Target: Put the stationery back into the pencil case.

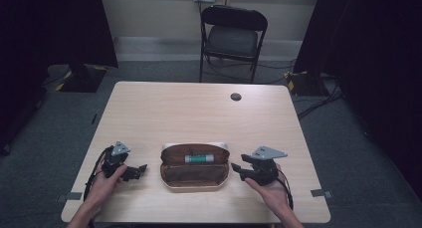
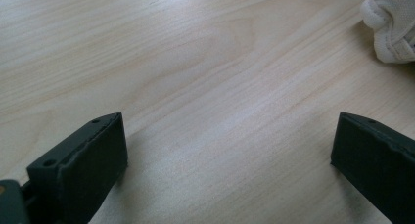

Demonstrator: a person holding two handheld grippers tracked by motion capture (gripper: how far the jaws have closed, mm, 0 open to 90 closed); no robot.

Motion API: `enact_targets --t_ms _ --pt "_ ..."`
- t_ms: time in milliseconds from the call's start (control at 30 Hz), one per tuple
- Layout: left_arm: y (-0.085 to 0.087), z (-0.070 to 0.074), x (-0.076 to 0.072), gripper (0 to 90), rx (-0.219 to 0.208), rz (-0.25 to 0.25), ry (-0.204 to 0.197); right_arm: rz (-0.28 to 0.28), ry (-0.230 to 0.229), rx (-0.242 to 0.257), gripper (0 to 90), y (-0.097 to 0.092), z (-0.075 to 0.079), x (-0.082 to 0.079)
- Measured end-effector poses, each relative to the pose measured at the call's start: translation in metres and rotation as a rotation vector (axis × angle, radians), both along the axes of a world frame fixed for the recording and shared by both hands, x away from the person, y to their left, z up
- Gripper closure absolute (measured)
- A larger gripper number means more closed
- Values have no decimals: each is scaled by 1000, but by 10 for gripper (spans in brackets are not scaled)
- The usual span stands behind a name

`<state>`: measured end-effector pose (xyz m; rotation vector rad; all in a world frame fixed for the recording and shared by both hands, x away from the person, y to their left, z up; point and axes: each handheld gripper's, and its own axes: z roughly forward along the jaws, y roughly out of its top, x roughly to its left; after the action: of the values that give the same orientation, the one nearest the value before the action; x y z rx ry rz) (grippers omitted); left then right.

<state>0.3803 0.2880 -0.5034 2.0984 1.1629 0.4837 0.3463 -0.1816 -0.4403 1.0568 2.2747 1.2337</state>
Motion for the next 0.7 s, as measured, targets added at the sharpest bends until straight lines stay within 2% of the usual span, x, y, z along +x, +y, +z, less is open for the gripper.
enact_targets --t_ms 100,200,300,333,367,400,433,533,633,700 --pt "0 0 -1 0 1 2 0 -29 -5 -2 426 -9 -1 0" --pt "1 0 -2 0 6 0 2 -77 -10 -5 386 -30 -5 1" --pt "1 0 -3 0 2 4 -1 -140 -4 -9 332 -51 -11 3" --pt "1 0 -3 0 3 4 1 -202 -5 -30 294 -63 -14 7" --pt "1 0 -3 0 3 4 1 -202 -5 -30 294 -63 -14 7" --pt "1 0 -3 0 2 4 1 -251 10 -33 248 -74 -15 13" --pt "1 0 -3 0 3 4 1 -251 10 -33 248 -74 -15 13" --pt "1 0 -3 0 3 4 1 -312 25 -33 224 -92 -18 22" --pt "1 0 -3 0 2 3 1 -361 50 -58 214 -107 -26 28" --pt "1 0 -3 0 3 3 1 -389 76 -121 214 -114 -34 32"
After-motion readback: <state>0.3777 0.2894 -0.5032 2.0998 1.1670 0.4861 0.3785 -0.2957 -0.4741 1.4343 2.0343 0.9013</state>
